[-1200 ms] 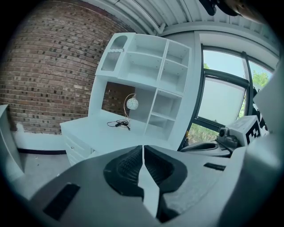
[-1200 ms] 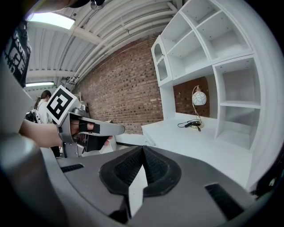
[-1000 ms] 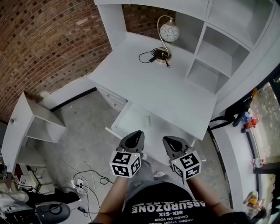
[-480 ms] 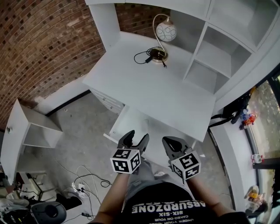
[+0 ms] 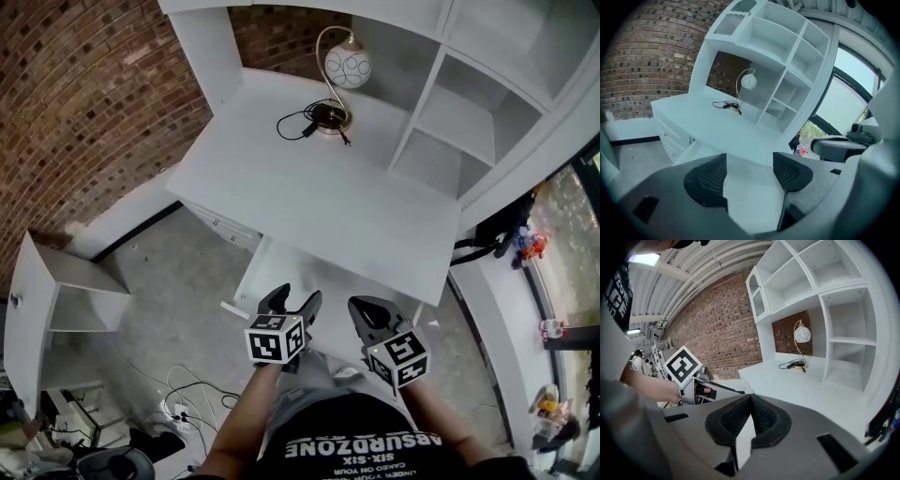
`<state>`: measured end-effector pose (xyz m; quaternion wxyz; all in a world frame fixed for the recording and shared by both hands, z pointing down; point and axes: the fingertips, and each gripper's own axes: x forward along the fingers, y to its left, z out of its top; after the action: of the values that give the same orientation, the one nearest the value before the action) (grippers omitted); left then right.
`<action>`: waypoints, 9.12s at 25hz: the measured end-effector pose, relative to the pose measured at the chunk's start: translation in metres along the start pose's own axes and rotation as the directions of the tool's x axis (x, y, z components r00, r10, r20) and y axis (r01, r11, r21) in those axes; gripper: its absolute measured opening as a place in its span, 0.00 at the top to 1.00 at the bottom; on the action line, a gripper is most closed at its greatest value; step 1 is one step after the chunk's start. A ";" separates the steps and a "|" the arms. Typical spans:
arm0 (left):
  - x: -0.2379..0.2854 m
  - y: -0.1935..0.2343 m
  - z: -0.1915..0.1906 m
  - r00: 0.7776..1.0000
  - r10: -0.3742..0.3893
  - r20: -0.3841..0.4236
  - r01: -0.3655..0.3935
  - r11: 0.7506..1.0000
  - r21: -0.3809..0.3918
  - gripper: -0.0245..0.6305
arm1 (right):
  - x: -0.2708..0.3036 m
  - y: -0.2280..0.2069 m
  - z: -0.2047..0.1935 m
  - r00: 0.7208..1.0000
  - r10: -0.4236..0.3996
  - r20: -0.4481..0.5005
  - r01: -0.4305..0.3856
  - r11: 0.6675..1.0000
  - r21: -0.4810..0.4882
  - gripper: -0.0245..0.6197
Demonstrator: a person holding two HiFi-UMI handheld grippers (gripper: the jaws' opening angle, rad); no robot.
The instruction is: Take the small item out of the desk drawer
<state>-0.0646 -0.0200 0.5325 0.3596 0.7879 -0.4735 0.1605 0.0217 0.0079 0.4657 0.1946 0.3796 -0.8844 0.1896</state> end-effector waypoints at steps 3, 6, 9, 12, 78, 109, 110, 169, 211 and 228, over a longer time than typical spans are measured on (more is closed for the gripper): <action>0.016 0.008 -0.005 0.999 -0.003 -0.046 0.003 1.000 0.008 0.52 | 0.007 -0.005 0.002 1.000 -0.012 -0.002 0.012 1.000 0.011 0.96; 0.030 0.017 -0.008 0.997 0.001 -0.081 0.000 1.000 0.014 0.52 | 0.013 -0.009 0.004 1.000 -0.022 -0.005 0.022 1.000 0.022 0.96; 0.044 0.028 -0.014 0.992 0.012 -0.123 -0.009 1.000 0.023 0.52 | 0.019 -0.014 0.004 0.999 -0.031 -0.011 0.032 0.999 0.032 0.96; 0.056 0.037 -0.021 0.987 0.016 -0.163 -0.016 1.000 -0.002 0.52 | 0.023 -0.018 0.002 0.999 -0.039 -0.022 0.040 0.998 0.044 0.96; 0.215 0.120 -0.156 0.818 0.127 -0.561 -0.208 0.974 -0.084 0.57 | 0.049 -0.058 -0.045 0.978 -0.154 -0.139 0.173 0.975 0.142 0.96; 0.204 0.121 -0.142 0.823 0.063 -0.564 -0.048 0.998 0.040 0.75 | 0.067 -0.047 -0.044 0.976 -0.174 -0.127 0.196 0.964 0.181 0.96; 0.203 0.121 -0.141 0.825 0.062 -0.562 -0.047 0.998 0.042 0.75 | 0.068 -0.047 -0.043 0.977 -0.172 -0.126 0.193 0.965 0.180 0.96; 0.093 0.090 -0.079 0.915 0.110 -0.388 -0.120 0.993 -0.002 0.75 | 0.051 -0.037 -0.021 0.993 0.021 -0.117 -0.015 0.999 0.050 0.96; 0.003 -0.010 -0.004 0.997 0.017 -0.074 -0.020 0.999 -0.036 0.75 | 0.018 -0.021 -0.018 0.995 0.060 -0.075 -0.059 0.998 0.018 0.96; 0.000 -0.052 0.024 0.999 -0.037 0.003 0.037 0.999 -0.008 0.75 | 0.013 -0.025 0.000 0.997 0.070 -0.025 -0.070 0.997 0.014 0.96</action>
<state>-0.0215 -0.0222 0.4943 0.3649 0.7954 -0.4598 0.1509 0.0318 -0.0159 0.4770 0.1968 0.3471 -0.8933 0.2068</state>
